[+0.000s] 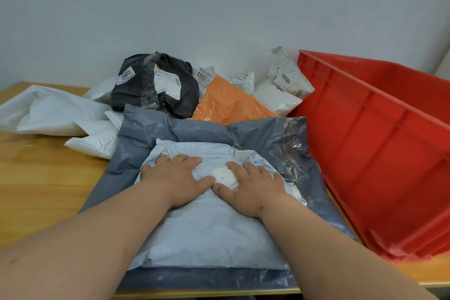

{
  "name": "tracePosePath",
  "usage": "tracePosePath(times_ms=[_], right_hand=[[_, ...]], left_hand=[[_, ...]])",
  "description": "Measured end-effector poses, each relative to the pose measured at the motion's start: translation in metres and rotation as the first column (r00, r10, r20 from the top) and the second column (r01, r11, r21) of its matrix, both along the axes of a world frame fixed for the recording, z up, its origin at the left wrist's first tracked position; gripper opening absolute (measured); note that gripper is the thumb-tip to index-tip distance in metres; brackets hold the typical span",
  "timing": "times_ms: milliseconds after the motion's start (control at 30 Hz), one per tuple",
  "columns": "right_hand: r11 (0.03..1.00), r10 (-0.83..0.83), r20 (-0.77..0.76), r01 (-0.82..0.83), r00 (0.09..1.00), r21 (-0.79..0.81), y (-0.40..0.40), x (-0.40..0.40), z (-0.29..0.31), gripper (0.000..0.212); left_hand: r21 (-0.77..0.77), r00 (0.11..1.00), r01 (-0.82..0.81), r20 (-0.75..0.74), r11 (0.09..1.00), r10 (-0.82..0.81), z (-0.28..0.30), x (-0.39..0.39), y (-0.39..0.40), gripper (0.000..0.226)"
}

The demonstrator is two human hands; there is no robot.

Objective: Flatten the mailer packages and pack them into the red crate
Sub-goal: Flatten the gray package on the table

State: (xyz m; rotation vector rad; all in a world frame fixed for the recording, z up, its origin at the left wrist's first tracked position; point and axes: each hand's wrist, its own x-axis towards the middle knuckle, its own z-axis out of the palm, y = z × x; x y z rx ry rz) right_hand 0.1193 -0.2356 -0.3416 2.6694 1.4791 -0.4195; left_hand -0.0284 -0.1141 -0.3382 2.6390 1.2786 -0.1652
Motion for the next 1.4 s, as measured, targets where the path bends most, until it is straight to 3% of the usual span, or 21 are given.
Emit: tracePosePath(times_ms=[300,467,567,667,733,1400], right_hand=[[0.994,0.015,0.144,-0.03,0.989,0.103,-0.011,-0.012,0.001,0.093],[0.947,0.11,0.3,-0.191,0.948,0.257,-0.025,-0.026,0.025,0.063],[0.953,0.101,0.213,-0.156,0.972,0.259,-0.044,-0.04,0.028,0.067],[0.992,0.085,0.055,-0.09,0.995,0.093,-0.065,-0.047,0.02,0.092],[0.997,0.073,0.048,-0.075,0.996,0.032,-0.075,-0.047,0.011,0.104],[0.996,0.08,0.091,-0.082,0.993,0.021,-0.087,-0.05,-0.008,0.107]], left_hand=[[0.018,0.999,0.024,0.038,1.0,-0.025,0.004,-0.015,-0.013,0.085],[0.144,0.992,0.082,0.088,0.986,-0.095,0.027,-0.036,-0.036,0.077],[0.055,0.988,0.15,0.028,0.987,-0.152,0.027,-0.05,-0.052,0.088],[-0.055,0.975,0.202,-0.084,0.978,-0.206,0.02,-0.063,-0.062,0.121],[-0.074,0.968,0.214,-0.116,0.974,-0.222,0.016,-0.067,-0.064,0.136],[-0.048,0.973,0.225,-0.045,0.973,-0.228,-0.013,-0.076,-0.071,0.134]])
